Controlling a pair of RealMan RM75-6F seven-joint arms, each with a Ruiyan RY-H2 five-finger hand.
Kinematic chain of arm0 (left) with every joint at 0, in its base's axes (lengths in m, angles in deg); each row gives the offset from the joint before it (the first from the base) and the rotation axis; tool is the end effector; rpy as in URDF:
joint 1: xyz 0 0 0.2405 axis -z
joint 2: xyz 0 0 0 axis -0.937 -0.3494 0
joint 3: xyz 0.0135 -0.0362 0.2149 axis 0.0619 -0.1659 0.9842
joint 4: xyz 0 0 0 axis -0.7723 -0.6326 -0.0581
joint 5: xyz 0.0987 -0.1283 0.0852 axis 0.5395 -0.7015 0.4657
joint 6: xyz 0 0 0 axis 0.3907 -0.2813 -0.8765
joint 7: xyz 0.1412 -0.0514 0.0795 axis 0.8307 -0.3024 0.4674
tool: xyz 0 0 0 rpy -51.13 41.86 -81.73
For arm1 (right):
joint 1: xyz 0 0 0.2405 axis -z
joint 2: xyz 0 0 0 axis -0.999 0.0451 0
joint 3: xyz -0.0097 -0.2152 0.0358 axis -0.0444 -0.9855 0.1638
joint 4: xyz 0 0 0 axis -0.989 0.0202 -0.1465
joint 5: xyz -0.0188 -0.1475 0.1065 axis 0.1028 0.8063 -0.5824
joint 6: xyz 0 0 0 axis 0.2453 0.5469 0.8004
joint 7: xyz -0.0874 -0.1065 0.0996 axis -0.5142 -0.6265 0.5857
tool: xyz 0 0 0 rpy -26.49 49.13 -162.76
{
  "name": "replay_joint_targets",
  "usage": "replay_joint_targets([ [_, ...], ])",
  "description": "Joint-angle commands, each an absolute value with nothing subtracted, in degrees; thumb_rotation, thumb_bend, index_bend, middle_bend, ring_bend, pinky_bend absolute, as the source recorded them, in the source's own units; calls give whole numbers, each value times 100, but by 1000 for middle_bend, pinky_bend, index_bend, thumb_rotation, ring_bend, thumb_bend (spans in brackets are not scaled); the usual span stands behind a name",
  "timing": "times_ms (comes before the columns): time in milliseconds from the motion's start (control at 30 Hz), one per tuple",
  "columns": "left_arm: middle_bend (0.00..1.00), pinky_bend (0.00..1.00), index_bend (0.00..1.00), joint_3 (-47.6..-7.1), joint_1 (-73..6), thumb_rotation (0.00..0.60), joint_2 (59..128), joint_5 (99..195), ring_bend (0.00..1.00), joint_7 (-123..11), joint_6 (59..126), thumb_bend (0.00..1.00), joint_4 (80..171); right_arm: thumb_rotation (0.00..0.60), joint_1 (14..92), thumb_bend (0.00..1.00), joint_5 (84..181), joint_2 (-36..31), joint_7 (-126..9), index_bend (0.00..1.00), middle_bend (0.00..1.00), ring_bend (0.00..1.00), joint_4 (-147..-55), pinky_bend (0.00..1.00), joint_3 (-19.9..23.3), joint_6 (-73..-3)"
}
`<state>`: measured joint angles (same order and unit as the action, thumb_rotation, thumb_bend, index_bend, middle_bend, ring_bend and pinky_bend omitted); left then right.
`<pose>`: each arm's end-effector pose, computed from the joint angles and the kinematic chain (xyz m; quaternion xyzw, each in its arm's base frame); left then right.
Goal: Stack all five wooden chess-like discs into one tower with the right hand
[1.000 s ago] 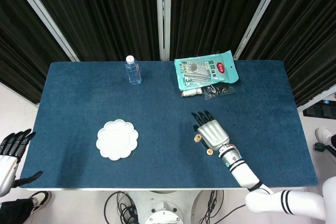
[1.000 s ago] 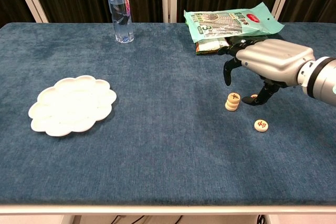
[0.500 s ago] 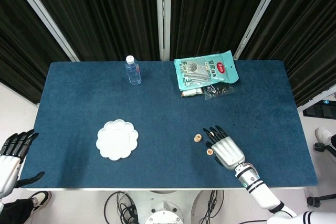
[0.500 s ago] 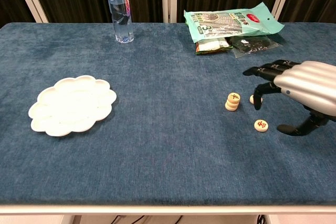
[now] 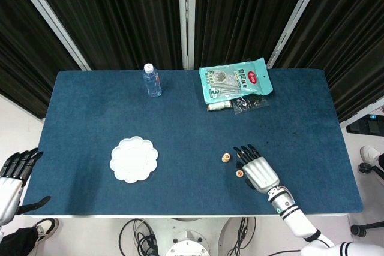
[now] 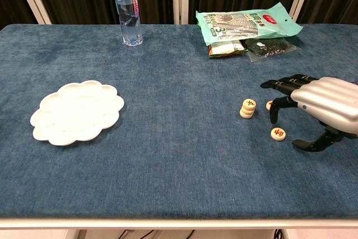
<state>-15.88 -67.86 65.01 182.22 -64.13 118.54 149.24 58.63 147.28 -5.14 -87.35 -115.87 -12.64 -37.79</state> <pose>-0.2498 0.1659 0.1887 -0.6288 -0.3935 -0.4078 0.5324 -0.1767 -0.2456 -0.0075 0.8029 -0.3133 0.2882 0.4173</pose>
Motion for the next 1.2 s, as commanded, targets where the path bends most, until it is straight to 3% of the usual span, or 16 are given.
replay_joint_targets([
  [33,4,0,64,-1591,-6790,600,6500,18217,0,-6426,11863,0,14919,600,5850,217,14711,-573,-8750,376,11,0,-11541,0,-1222,-3714],
  [933,4,0,64,-1595,-6778,600,6503,18191,0,-6465,11838,0,14897,600,5938,253,14780,-655,-8829,531,13,0,-11481,0,-994,-3665],
  [1200,4,0,64,-1593,-6776,600,6503,18204,0,-6448,11838,0,14909,600,5771,253,14713,-416,-8840,535,13,0,-11774,0,-616,-3661],
])
